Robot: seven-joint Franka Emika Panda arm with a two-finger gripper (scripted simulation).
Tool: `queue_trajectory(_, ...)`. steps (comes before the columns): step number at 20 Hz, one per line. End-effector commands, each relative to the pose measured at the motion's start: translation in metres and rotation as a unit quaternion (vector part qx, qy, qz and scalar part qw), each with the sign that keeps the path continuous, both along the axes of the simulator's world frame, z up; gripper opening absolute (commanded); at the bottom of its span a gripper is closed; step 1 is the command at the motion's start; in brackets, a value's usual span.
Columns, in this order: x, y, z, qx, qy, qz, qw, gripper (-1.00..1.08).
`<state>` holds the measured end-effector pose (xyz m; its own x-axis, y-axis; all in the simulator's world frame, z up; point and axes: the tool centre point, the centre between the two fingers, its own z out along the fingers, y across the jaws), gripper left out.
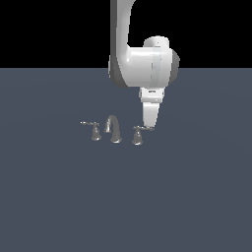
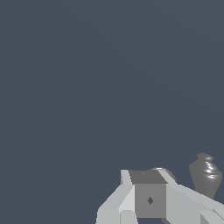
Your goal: Turn on the faucet by rotating a designated handle.
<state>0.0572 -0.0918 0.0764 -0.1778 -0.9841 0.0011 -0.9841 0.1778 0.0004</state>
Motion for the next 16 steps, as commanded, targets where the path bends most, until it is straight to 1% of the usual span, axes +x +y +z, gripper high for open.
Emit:
queue_trajectory(1, -0.007, -0.002, 0.0, 0.0, 0.0, 0.0, 1.0, -1.0)
queue_trajectory(9, -0.032, -0.01, 0.0, 0.0, 0.0, -0.001, 1.0, -1.0)
queue_trajectory(10, -0.032, -0.01, 0.0, 0.0, 0.0, -0.001, 1.0, -1.0)
queue_trajectory(11, -0.024, -0.003, 0.0, 0.002, -0.005, 0.004, 1.0, -1.0)
queue_trajectory(16, -0.04, 0.002, 0.0, 0.001, -0.003, 0.003, 1.0, -1.0)
